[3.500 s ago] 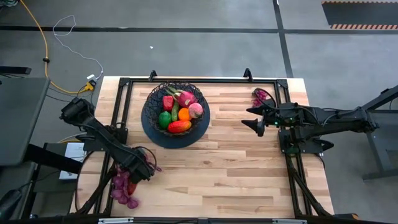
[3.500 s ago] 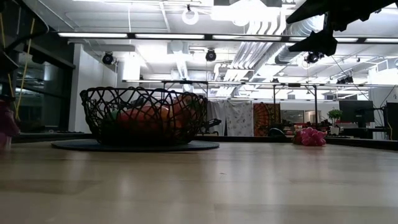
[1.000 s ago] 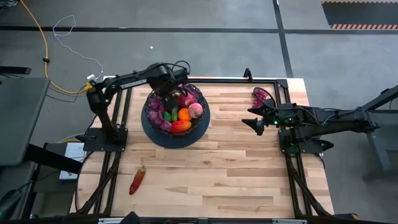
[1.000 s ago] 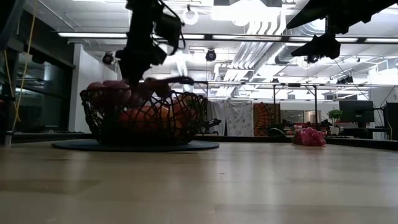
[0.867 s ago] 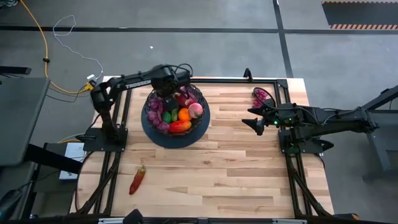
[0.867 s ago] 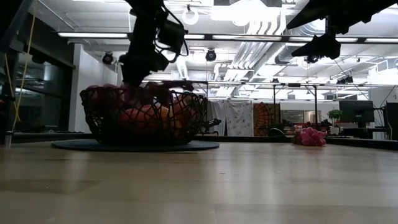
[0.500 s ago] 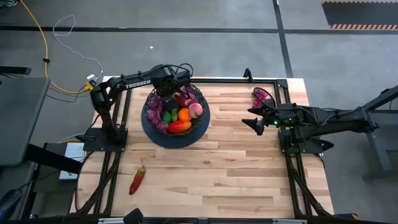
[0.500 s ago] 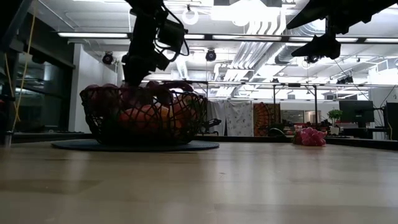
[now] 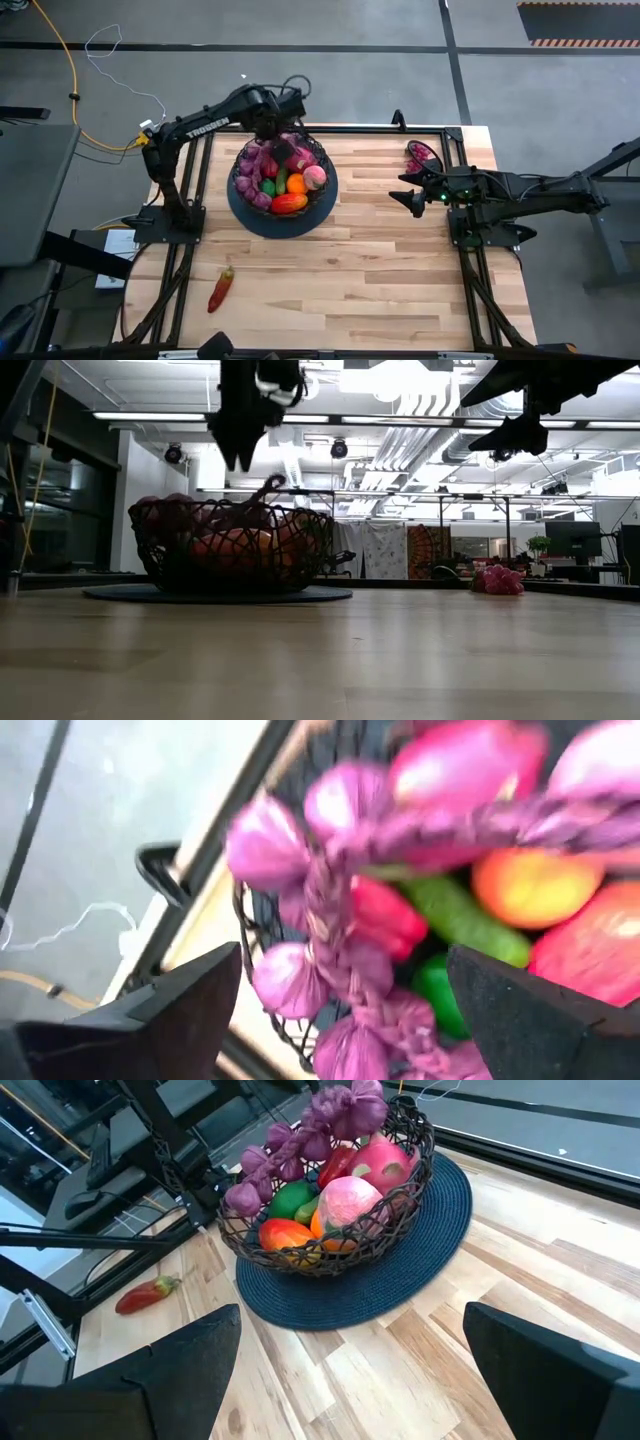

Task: Build produce basket
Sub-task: Put the red chili pepper into the black wire basket

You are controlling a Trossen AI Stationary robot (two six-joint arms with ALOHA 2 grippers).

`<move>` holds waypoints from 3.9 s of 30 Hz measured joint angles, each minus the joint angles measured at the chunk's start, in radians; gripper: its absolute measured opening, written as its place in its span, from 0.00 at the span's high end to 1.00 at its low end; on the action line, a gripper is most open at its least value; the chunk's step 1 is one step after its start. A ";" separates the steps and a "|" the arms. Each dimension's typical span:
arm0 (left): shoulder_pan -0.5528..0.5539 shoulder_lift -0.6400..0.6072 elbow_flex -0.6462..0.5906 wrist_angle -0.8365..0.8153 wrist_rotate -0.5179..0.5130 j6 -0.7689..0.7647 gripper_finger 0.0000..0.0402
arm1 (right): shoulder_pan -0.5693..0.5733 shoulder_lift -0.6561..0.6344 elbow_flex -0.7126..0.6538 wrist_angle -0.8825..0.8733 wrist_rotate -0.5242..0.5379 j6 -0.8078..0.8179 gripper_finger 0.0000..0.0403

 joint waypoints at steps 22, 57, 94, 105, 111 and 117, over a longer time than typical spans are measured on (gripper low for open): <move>-0.128 -0.304 -0.012 0.298 0.029 -0.224 0.15 | 0.000 0.000 0.000 0.000 0.000 -0.007 0.07; -0.613 -0.869 -1.085 1.614 -0.046 -0.387 0.15 | 0.000 0.000 0.000 0.255 0.000 -0.046 0.07; -1.271 -0.139 -0.867 0.499 0.394 -1.767 0.15 | 0.000 0.202 -0.001 0.266 -0.028 -0.090 0.07; -1.269 -0.073 -0.928 0.653 0.453 -1.740 0.15 | 0.000 0.201 -0.001 0.276 -0.035 -0.086 0.07; -1.263 -0.078 -0.952 0.712 0.473 -1.733 0.18 | 0.000 0.201 -0.001 0.276 -0.055 -0.062 0.07; -1.246 -0.098 -0.956 0.716 0.459 -1.715 0.28 | 0.000 0.201 -0.001 0.275 -0.058 -0.061 0.07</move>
